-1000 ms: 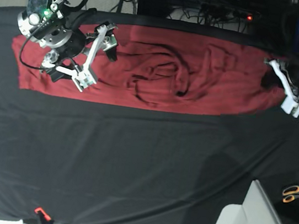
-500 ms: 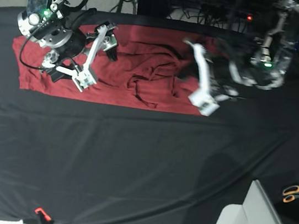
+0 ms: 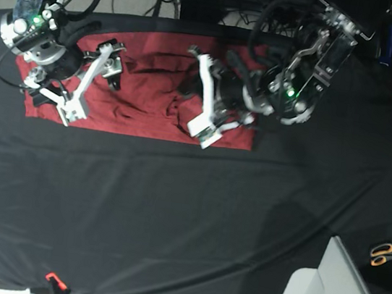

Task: Fold the T-shirt properly
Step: 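Fold the hem end with the left gripper over toward the right gripper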

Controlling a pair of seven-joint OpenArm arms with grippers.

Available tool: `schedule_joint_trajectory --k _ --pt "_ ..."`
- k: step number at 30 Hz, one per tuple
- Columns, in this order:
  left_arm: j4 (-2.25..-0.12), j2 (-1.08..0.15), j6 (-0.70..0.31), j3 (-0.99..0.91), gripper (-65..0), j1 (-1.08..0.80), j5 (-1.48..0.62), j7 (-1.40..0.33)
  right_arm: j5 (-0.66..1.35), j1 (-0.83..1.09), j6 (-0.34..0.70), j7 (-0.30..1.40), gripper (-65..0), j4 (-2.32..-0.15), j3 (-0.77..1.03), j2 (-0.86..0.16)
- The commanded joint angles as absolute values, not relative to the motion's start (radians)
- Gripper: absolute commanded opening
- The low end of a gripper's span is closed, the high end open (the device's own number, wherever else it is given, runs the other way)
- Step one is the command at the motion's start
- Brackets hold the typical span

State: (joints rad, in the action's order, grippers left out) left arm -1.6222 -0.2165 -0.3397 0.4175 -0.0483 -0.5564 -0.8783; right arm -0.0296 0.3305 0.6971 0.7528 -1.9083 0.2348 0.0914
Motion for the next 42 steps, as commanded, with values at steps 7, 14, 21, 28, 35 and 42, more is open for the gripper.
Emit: schedule_joint_trajectory --k 7,14,21,28,35,42 --pt "-1.584 -0.185 -0.343 0.417 -65.0 -0.001 -0.575 -0.86 -0.018 0.328 0.698 0.733 -12.3 -1.925 0.242 0.09" --pt "-1.512 -0.163 -0.343 0.478 -65.0 0.041 -0.575 -0.86 -0.018 0.326 0.698 0.733 -12.3 -1.925 0.24 0.09" --pt "-1.488 -0.156 -0.343 0.483 -64.3 0.062 -0.575 -0.86 -0.018 0.326 0.698 0.733 -12.3 -1.925 0.24 0.088" --pt "-1.494 -0.136 -0.343 0.489 -36.2 0.064 -0.578 -0.862 -0.018 0.326 0.698 0.733 -12.3 -1.925 0.24 0.088" --pt "-1.486 -0.085 -0.346 0.492 -35.7 0.085 -0.581 -0.863 -0.018 0.325 0.698 0.733 -12.3 -1.925 0.24 0.088" --pt "-1.48 -0.03 -0.348 0.496 -35.7 0.108 -0.581 -0.863 -0.018 0.3 0.698 0.733 -12.3 -1.925 0.302 0.093"
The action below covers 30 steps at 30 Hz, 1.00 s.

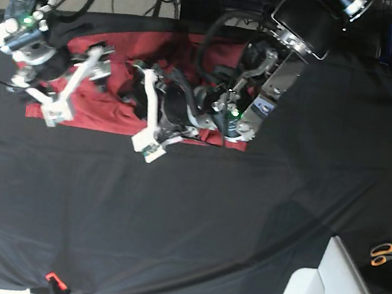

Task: Fold the T-shirt properly
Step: 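Fold the hem end with the left gripper over toward the right gripper, then release the hem, withdraw the left gripper, and press the fold with the right gripper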

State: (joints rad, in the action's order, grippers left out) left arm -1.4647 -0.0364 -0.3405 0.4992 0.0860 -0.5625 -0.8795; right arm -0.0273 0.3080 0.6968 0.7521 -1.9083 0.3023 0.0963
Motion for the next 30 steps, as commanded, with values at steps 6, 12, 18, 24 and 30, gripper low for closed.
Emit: schedule_joint_trajectory --k 6,12,18,24,30 --pt "-1.491 -0.048 -0.344 0.464 -37.8 0.143 -0.582 -0.865 -0.018 0.292 0.698 0.733 -12.3 -1.926 0.315 0.088" --pt "-1.59 -0.209 -0.348 0.13 -65.0 0.061 -0.584 -0.931 -0.027 0.3 0.698 0.736 -16.7 -1.974 0.209 0.071" --pt "-1.673 -0.338 -0.384 -0.309 -65.0 -0.176 -0.584 -0.958 -0.027 0.318 0.69 0.743 -62.4 -1.977 -0.087 -0.028" --pt "-1.67 -0.354 -0.591 -0.668 -65.0 -0.337 -0.578 -0.958 -0.033 0.314 0.42 0.786 -65.0 -1.975 -0.32 -0.042" --pt "-1.67 -0.364 -0.698 -0.745 -65.0 -0.383 -0.576 -0.958 -0.196 0.297 0.124 0.789 -64.7 -1.919 -0.667 -0.054"
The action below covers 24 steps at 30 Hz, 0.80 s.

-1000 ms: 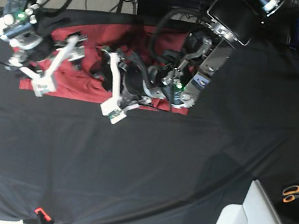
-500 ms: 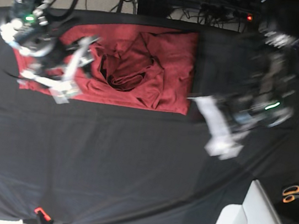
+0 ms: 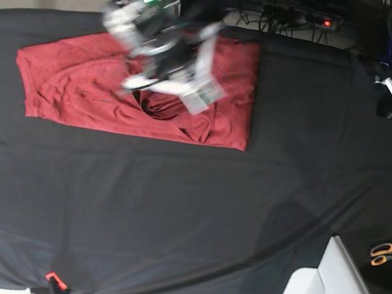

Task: Fold the T-shirt properly
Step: 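Release the hem, withdraw the left gripper, and press the fold with the right gripper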

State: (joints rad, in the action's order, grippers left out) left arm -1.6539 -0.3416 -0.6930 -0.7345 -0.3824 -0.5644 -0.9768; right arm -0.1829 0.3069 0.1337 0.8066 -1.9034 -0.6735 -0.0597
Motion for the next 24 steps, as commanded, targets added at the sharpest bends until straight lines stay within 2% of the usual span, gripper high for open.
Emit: schedule_joint_trajectory --k 1,5,10,16,20,24 --pt "-1.67 -0.364 -0.698 -0.742 -65.0 -0.383 -0.576 -0.958 -0.213 0.297 0.114 0.789 -64.7 -1.9 -0.707 -0.053" --pt "-1.67 -0.364 -0.698 -0.739 -65.0 -0.38 -0.576 -0.958 -0.214 0.295 0.099 0.789 -64.7 -1.83 -0.796 -0.03" --pt "-1.67 -0.363 -0.698 -0.739 -65.0 -0.38 -0.576 -0.96 -0.174 0.231 0.024 0.782 -64.7 -1.698 -0.808 -0.01" --pt "-1.67 -0.363 -0.698 -0.739 -65.0 -0.383 -0.576 -0.96 -0.114 0.157 -0.021 0.774 -64.7 -1.575 -0.802 0.022" --pt "-1.669 -0.364 -0.698 -0.739 -65.0 -0.383 -0.576 -0.96 -0.114 0.156 -0.142 0.754 -64.7 -1.564 -0.8 0.033" --pt "-1.669 -0.366 -0.698 -0.739 -65.0 -0.383 -0.576 -0.96 -0.114 0.166 -0.214 0.754 -64.7 -1.572 -0.776 0.019"
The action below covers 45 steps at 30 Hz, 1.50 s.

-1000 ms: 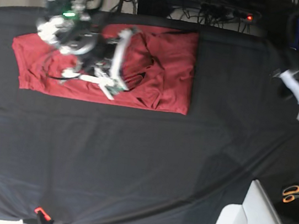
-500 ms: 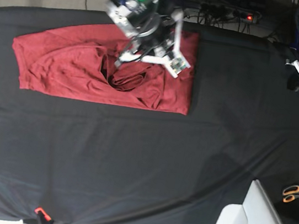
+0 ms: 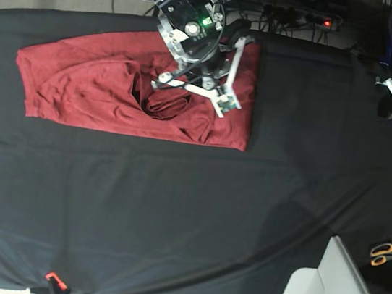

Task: Fold the T-shirt properly
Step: 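Release the hem, withdraw the left gripper, and press the fold with the right gripper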

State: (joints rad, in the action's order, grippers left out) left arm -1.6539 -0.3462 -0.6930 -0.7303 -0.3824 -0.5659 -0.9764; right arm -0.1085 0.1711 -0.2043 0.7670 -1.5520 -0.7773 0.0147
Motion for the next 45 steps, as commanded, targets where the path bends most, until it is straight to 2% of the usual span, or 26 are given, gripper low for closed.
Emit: schedule_joint_trajectory --k 1,9,16,19,22,26,28,33,34,36,45 --pt "-1.669 -0.366 -0.698 -0.739 -65.0 -0.383 -0.576 -0.96 -0.114 0.182 -0.222 0.754 -64.7 -1.572 -0.751 0.016" --pt "-1.649 -0.367 -0.698 -0.739 -65.0 -0.375 -0.576 -0.961 -0.117 0.246 -0.225 0.754 -64.8 -1.679 -0.608 -0.021" --pt "-1.633 -0.366 -0.698 -0.737 -65.0 -0.372 -0.576 -0.961 -0.117 0.28 -0.225 0.756 -64.8 -1.684 -0.475 -0.038" --pt "-1.633 -0.364 -0.698 -0.734 -65.0 -0.372 -0.576 -0.963 -0.117 0.297 -0.225 0.754 -64.8 -1.719 -0.446 -0.038" --pt "-1.643 -0.371 -0.698 -0.641 -65.0 -0.377 -0.576 -0.963 -0.117 0.318 -0.219 0.746 -64.5 -1.794 -0.44 -0.044" --pt "-1.635 -0.361 -0.698 -0.587 -65.0 -0.372 -0.576 -0.96 -0.113 0.348 -0.216 0.72 -63.3 -1.896 -0.489 -0.093" --pt "-1.633 -0.355 -0.698 -0.587 -65.0 -0.371 -0.576 -0.958 -0.113 0.349 -0.216 0.72 -58.1 -1.899 -0.55 -0.113" --pt "-1.633 -0.363 -0.698 -0.588 -65.0 -0.371 -0.576 -0.958 -0.113 0.348 -0.216 0.72 -28.8 -1.879 -0.648 -0.117" --pt "-1.633 -0.364 -0.698 -0.588 -65.0 -0.371 -0.576 -0.958 -0.113 0.346 -0.216 0.717 -24.8 -1.863 -0.65 -0.116" --pt "-1.633 -0.364 -0.698 -0.588 -65.0 -0.371 -0.576 -0.958 -0.113 0.329 -0.216 0.714 -22.4 -1.828 -0.651 -0.116" --pt "-1.633 -0.364 -0.698 -0.588 -65.0 -0.372 -0.576 -0.958 -0.113 0.292 -0.216 0.71 -22.7 -1.747 -0.645 -0.116"
